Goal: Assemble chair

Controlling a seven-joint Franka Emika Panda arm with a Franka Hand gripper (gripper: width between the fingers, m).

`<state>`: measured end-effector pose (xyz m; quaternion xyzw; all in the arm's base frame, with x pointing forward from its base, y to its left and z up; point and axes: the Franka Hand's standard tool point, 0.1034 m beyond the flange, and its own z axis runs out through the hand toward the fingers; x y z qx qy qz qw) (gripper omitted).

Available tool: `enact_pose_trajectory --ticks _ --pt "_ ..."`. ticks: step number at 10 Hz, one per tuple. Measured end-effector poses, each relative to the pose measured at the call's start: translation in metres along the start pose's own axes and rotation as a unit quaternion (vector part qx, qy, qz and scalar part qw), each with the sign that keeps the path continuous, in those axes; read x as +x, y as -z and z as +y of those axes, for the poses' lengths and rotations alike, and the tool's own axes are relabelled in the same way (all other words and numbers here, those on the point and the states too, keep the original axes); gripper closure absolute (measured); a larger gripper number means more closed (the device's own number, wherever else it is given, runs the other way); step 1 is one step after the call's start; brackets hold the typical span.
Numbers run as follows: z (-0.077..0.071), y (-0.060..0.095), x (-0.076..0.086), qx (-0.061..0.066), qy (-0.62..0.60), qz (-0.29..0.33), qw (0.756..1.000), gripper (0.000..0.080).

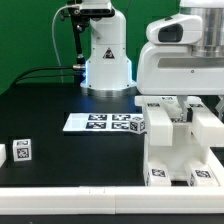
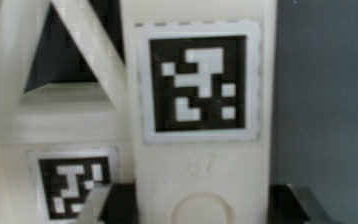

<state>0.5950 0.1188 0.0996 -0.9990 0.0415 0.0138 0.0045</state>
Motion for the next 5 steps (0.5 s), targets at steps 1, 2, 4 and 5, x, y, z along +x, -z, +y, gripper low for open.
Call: enact_pose_trajectory --ticks 1,2,4,5 --pt "0.0000 0.0000 0.0001 0.000 0.000 0.000 1.000 0.0346" --pt "0.0000 0.0001 0.0002 0.000 0.000 0.000 1.000 0.0200" --pt "-0.0001 0.0001 0.0003 0.000 0.000 0.001 1.000 0.0165" --pt "-0.0001 0.0001 0.0003 0.000 0.000 0.001 1.000 0.0153"
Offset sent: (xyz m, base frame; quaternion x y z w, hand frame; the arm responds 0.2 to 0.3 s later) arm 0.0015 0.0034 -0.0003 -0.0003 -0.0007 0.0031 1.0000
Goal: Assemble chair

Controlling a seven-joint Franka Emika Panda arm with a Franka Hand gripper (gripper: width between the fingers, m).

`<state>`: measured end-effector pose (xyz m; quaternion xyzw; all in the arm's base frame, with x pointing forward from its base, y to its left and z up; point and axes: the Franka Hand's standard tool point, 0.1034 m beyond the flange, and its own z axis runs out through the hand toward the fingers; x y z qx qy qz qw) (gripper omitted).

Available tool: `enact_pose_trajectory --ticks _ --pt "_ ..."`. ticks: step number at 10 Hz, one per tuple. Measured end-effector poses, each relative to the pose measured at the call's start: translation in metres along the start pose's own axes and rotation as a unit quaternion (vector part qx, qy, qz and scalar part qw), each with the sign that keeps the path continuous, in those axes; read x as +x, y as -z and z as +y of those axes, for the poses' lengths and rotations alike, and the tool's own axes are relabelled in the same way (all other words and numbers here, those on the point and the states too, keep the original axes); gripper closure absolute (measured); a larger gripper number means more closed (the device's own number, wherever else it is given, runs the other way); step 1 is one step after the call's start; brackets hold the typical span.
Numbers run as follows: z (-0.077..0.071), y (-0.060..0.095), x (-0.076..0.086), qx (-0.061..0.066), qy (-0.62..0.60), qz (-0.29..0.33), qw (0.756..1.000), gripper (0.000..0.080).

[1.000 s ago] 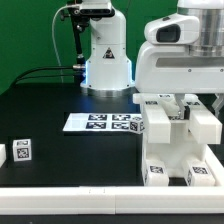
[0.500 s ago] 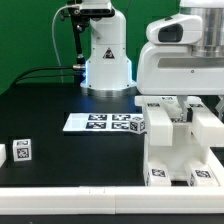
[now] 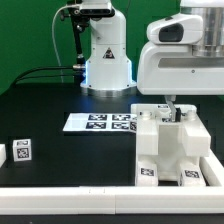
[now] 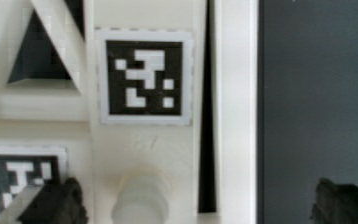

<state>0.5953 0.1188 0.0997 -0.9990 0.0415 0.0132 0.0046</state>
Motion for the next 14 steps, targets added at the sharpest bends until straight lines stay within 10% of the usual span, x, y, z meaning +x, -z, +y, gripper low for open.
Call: enact_pose_trajectory --ticks 5,14 --pt "0.006 0.045 -0.005 0.013 0.001 -0.006 1.000 0.0151" --pt "0.013 0.066 -0.042 0.028 0.038 -0.004 0.999 0.0151"
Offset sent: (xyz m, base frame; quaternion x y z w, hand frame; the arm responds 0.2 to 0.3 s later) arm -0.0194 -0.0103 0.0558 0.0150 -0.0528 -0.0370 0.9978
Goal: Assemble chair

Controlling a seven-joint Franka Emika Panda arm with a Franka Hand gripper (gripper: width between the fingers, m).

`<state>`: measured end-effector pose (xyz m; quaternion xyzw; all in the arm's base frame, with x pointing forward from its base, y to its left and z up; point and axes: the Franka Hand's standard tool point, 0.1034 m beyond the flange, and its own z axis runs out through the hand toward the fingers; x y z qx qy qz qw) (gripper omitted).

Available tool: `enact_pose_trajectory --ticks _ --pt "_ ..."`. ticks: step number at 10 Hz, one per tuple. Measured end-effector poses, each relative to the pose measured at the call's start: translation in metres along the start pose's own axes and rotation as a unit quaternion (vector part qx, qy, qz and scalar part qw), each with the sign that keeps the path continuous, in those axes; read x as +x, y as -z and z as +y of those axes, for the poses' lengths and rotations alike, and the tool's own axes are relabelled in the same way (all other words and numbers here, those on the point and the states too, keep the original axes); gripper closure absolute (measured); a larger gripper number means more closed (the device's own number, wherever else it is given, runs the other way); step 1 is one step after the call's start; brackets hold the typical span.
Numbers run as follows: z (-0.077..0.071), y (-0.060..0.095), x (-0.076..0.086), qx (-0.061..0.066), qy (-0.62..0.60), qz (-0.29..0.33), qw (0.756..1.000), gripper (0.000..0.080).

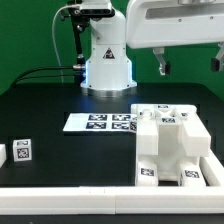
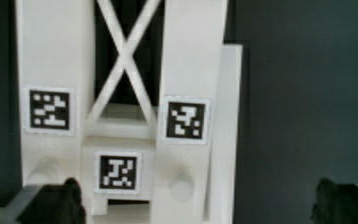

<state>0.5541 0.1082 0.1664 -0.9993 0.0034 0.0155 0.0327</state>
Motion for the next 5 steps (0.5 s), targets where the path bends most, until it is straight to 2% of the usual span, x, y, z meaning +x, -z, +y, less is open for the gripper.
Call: enact_pose_trajectory --ticks 4,5 --pt "0.003 -0.002 -0.001 0.000 0.020 -0.001 1.000 0.0151" --pt "0.010 -0.004 -0.010 0.001 0.083 -0.001 0.997 0.0151"
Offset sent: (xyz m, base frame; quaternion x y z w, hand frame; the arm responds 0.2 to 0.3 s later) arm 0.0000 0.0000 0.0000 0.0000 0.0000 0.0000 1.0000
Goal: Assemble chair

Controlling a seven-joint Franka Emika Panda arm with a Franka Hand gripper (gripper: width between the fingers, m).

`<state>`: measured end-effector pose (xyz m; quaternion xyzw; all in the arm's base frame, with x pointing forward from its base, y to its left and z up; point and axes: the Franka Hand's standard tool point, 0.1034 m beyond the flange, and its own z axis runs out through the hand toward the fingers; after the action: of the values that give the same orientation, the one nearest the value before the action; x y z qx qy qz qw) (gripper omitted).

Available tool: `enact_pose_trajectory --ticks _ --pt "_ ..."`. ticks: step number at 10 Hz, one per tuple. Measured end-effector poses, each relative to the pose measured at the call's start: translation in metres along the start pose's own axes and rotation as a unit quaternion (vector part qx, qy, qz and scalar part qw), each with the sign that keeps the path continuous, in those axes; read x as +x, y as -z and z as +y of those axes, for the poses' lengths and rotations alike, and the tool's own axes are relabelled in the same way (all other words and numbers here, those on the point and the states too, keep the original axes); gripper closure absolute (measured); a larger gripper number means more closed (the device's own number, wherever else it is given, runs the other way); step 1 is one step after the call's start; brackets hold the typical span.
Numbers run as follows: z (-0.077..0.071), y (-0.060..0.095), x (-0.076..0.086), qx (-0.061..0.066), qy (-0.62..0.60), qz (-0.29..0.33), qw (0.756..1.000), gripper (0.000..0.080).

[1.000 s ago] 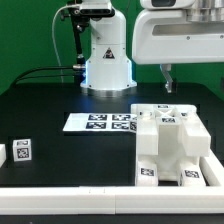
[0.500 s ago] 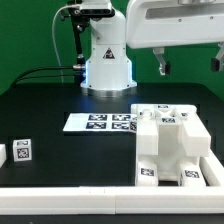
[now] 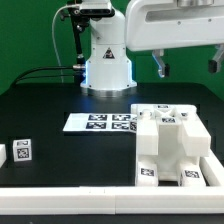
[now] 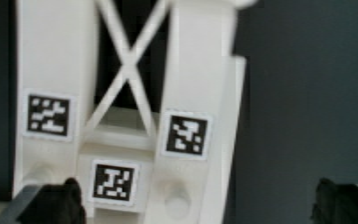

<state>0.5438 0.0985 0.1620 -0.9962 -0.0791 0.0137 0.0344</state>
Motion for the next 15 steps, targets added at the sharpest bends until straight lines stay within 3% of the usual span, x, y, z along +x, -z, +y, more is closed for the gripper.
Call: enact_pose_trajectory --ticks 2,3,7,8,11,15 --pt "0.014 -0.005 -0.030 0.001 0.049 0.014 0.999 0.0151" --pt "0.021 -0.007 -0.038 0.000 0.039 0.020 0.999 0.0151" --pt "0.020 -0.008 -0.036 -0.001 0.041 0.018 0.999 0.0151" --pt "0.029 -0.007 -0.039 -0.001 0.091 0.021 0.996 0.0151" --pt "0.045 -0.029 -0.095 -0.001 0.152 0.038 0.988 0.0151" --pt "0.047 -0.035 -0.099 0.003 0.135 0.034 0.990 0.0151"
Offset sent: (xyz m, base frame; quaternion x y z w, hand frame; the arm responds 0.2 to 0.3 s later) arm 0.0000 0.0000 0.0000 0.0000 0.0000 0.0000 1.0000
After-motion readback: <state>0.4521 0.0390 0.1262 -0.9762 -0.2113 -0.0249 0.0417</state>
